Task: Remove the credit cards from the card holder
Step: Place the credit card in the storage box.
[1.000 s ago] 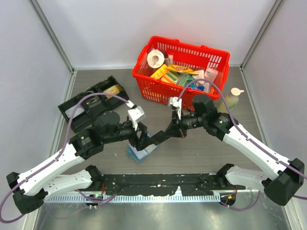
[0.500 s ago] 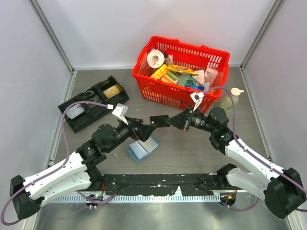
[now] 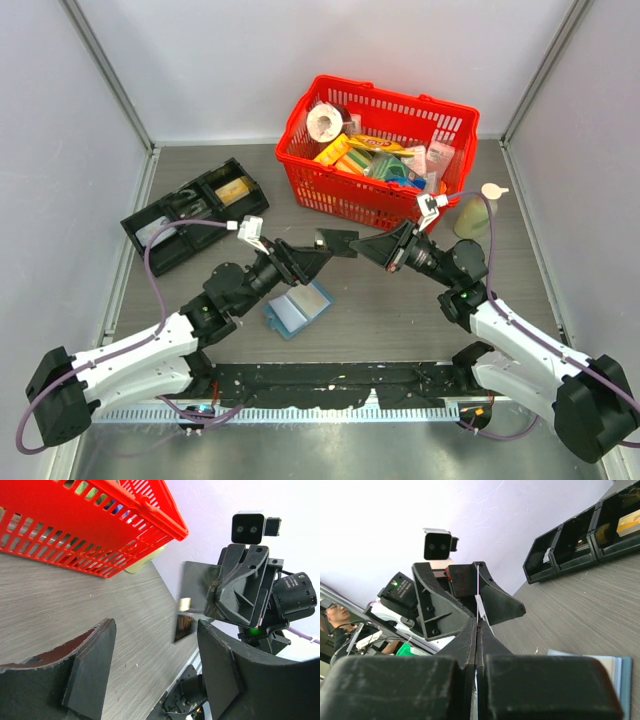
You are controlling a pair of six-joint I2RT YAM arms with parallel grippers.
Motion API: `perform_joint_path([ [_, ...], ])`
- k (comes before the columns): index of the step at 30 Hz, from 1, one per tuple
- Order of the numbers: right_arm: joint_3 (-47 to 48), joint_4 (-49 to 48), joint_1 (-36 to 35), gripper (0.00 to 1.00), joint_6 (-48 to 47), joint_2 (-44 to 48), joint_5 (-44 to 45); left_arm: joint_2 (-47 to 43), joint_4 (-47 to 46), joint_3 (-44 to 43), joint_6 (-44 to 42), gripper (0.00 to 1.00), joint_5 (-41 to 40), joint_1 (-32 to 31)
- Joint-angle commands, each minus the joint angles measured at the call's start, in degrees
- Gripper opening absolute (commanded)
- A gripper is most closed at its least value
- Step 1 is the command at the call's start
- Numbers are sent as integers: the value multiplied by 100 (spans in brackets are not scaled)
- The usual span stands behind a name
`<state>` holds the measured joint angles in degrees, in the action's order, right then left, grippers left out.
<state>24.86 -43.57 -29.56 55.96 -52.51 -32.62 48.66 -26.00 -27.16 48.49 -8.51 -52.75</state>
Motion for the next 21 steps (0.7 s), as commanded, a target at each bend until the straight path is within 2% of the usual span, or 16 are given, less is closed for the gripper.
perform_joint_path([
  [1, -157, -942, 12, 1, 432, -92, 63, 134, -1108, 114, 301, 63, 78, 11],
  [5, -271, -1250, 3, 1, 582, -224, 28, 117, -1250, 114, 266, 43, 43, 19],
  [11, -342, -1277, 12, 1, 565, -260, 36, -6, -1180, 97, 161, 3, -27, 11],
  [13, -359, -1251, 12, 2, 547, -268, 45, -32, -1092, 88, 152, 0, -97, 11],
  [15, -351, -1119, 21, 15, 477, -225, 89, -85, -934, 79, 135, 0, -229, 11],
  [16, -324, -1040, 3, 27, 416, -207, 98, -129, -777, 53, 117, 0, -378, 19],
  [17, -307, -813, 12, 32, 293, -163, 115, -173, -479, 0, 99, 0, -571, 19],
  [18, -280, -672, 12, 44, 223, -128, 133, -225, -59, -52, 56, 0, -834, 28],
  [19, -271, -453, 12, 49, 83, -49, 194, -261, 294, -122, 21, 0, -1080, 46],
  [21, -254, -14, 21, 65, -173, 91, 308, -357, 779, -158, 46, 0, -1537, 212],
])
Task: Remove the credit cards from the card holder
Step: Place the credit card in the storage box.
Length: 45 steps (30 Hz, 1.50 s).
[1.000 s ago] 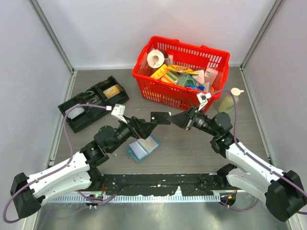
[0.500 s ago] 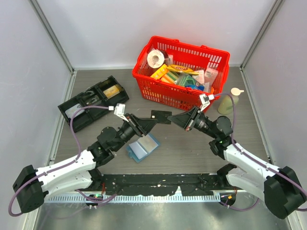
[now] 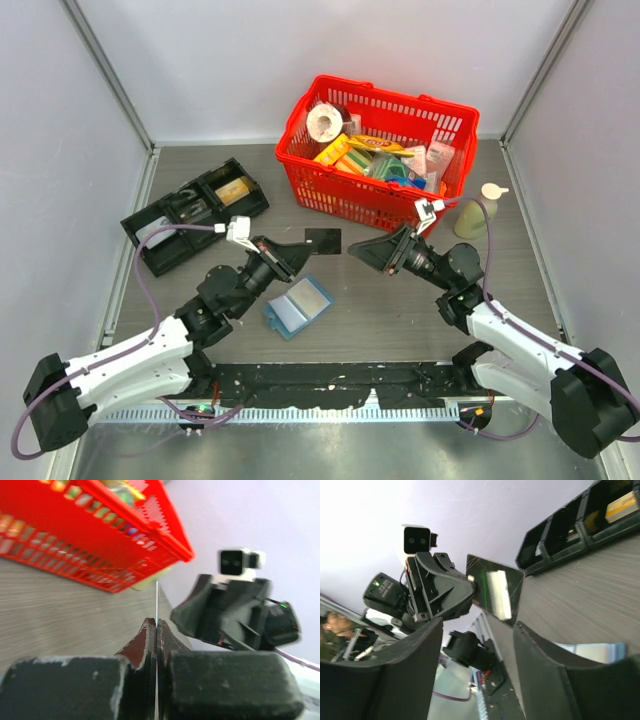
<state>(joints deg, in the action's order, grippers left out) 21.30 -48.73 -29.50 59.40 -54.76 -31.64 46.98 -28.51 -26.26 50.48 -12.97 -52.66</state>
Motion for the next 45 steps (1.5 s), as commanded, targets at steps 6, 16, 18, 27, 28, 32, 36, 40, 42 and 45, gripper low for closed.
perform_joint_path([
  [6, 138, 1673, 5, 76, -1325, 739, 509, -514, 1708, -55, 58, 0, -1401, 1423],
  [16, 181, 2342, 5, 84, -1817, 880, 536, 266, 1648, -256, 409, 0, -735, 4341],
  [18, 243, 2429, 5, 85, -1931, 862, 483, 749, 1437, -414, 471, 0, -523, 4807],
  [27, 463, 2851, 5, 86, -2485, 809, 281, 3263, 865, -1723, -117, 0, -812, 5240],
  [28, 515, 2947, 5, 86, -2607, 801, 246, 3482, 856, -1838, -143, 0, -899, 5449],
  [32, 630, 3185, 14, 86, -2871, 774, 184, 4125, 602, -2110, -91, 0, -1014, 5653],
  [36, 665, 3221, 14, 86, -2951, 713, 114, 4687, 400, -2383, -135, 0, -927, 5741],
  [40, 656, 3229, 14, 86, -3004, 677, 17, 5048, 311, -2594, -187, 0, -821, 5767],
  [42, 674, 3264, 14, 86, -3030, 651, 9, 5067, 468, -2647, -223, 0, -978, 5776],
  [45, 674, 3317, 14, 86, -3066, 660, 17, 4699, 199, -2219, -187, 0, -1216, 5794],
])
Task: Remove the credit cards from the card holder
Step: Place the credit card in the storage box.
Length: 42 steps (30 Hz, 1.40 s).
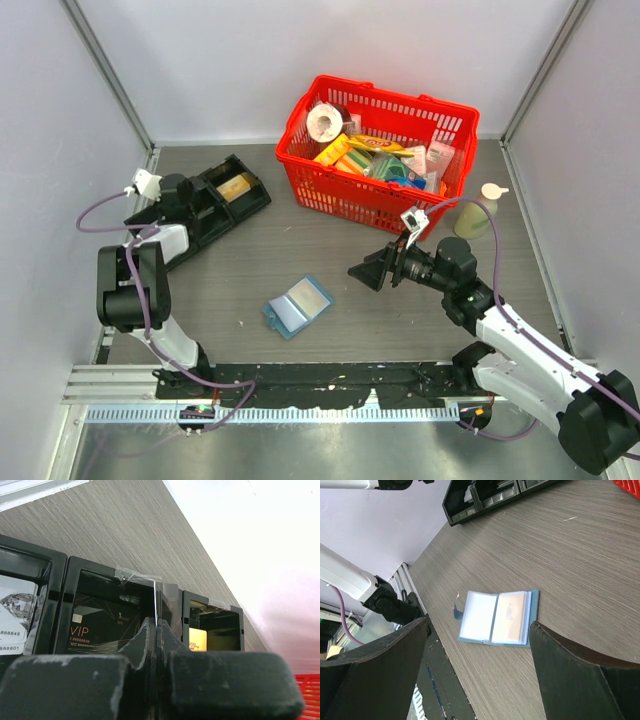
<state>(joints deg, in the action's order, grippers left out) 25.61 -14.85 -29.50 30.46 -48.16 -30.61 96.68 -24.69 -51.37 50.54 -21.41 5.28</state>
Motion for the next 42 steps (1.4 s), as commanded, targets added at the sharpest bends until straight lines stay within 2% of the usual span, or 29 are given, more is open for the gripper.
perform_joint_path([
  [1, 243, -70, 14, 86, -163, 0, -77, -447, -316, 425, -203, 0, -425, -1],
  [8, 261, -141, 23, 86, -172, -106, -94, -923, -265, 655, -212, 0, -426, -1],
  [20, 261, -62, 32, 86, -259, -106, -59, 166, -387, 163, 113, 1, -101, -9],
  [28, 261, -97, 32, 86, -268, -176, -112, 474, -467, 5, 26, 10, 93, -36],
  [30, 252, -79, 23, 86, -251, -141, -112, 509, -397, -57, -9, 16, 181, -27],
  [33, 261, -27, 32, 87, -277, -106, -112, 466, -195, -92, -44, 36, 216, -27],
  [35, 261, -9, 32, 86, -260, -79, -112, 334, 59, -144, -150, 45, 111, -27],
  [38, 287, 96, 32, 86, -260, -35, -120, 36, 447, -197, -422, 51, -47, -27],
  [42, 357, 280, 32, 86, -277, 0, -138, -369, 859, -276, -747, 64, -91, -27],
])
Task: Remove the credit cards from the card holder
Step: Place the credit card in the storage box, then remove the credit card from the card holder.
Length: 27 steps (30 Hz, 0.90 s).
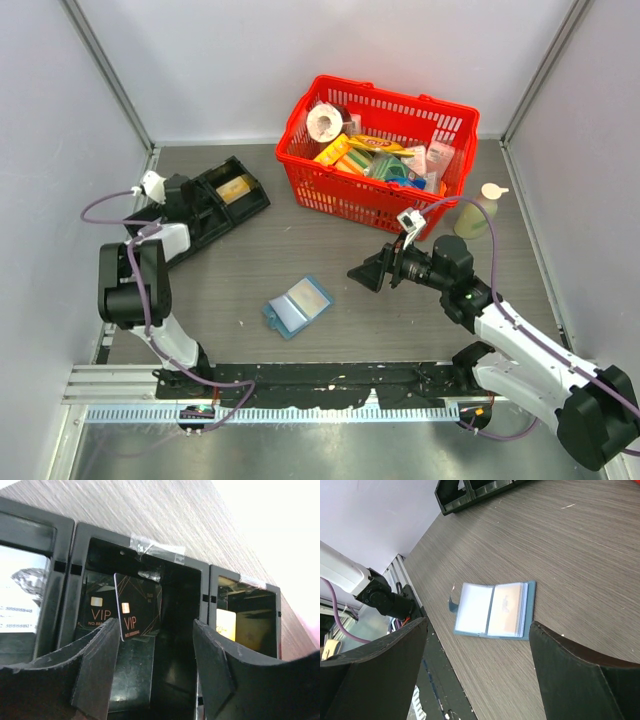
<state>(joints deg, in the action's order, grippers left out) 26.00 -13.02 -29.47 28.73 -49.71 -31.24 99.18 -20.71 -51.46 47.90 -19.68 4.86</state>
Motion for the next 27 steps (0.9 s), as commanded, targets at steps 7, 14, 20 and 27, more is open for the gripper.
perform_joint_path([
  [7, 423, 510, 21, 86, -245, 331, -5, -1145, 1533, -786, -957, 83, -256, -20],
  [14, 590, 1046, 21, 84, -368, 76, -4, -2233, 2658, -796, -958, 84, 87, -738],
  [20, 670, 1100, -14, 78, -342, -521, -154, -3491, 3161, -41, -511, 78, 280, -2277],
  [27, 704, 819, -610, 72, -333, -1233, 320, -4599, 3363, 1005, 517, 67, 570, -3798],
])
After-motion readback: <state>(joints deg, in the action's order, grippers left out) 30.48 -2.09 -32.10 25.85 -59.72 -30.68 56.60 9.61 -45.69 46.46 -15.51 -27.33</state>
